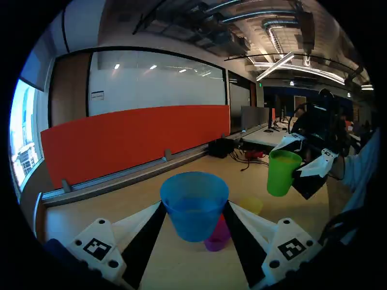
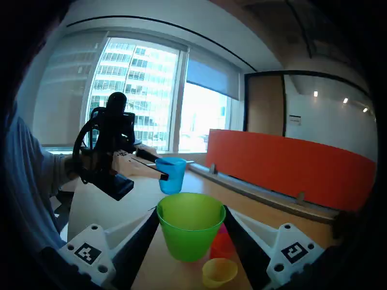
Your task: Pour water
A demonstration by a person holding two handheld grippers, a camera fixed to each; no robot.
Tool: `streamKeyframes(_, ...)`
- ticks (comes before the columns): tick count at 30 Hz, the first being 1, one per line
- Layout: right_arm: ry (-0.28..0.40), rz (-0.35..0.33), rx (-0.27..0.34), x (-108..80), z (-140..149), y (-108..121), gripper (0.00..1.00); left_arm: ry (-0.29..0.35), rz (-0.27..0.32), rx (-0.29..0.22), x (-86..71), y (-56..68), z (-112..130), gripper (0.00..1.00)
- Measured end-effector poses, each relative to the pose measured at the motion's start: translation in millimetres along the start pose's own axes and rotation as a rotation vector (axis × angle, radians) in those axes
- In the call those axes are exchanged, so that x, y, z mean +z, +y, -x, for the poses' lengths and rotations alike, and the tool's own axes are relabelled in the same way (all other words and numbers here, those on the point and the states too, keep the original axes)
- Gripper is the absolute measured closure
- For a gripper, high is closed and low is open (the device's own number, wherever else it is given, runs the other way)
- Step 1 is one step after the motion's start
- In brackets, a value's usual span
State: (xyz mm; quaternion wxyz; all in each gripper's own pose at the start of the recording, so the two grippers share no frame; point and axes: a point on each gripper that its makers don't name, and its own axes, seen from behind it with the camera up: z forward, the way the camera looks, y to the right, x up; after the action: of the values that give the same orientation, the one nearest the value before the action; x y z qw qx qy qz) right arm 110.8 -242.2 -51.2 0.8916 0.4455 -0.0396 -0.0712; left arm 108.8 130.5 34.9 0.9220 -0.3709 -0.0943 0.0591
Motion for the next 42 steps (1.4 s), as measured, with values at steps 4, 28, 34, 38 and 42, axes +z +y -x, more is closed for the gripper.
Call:
streamKeyframes(4,0.001,0.002,0.0,0.3,0.1,1.7,0.06,0.018,0.009,-0.002,-1.4,2.7,-5.3,0.18)
streamKeyframes(28,-0.002,-0.006,-0.003,3.2,-2.5,4.0,0.06,0.103,0.037,-0.016,-6.7,18.3,-29.0,0.17)
streamKeyframes(34,-0.002,-0.011,0.0,3.3,-1.2,4.4,0.06,0.102,0.033,-0.003,-5.0,18.9,-30.3,0.17)
streamKeyframes(38,-0.003,-0.014,0.0,4.8,0.9,3.9,0.06,0.112,0.03,0.018,-5.5,20.1,-36.5,0.17)
streamKeyframes(42,-0.004,-0.018,0.003,7.6,2.1,3.2,0.06,0.128,0.021,0.054,-6.7,21.0,-44.6,0.17)
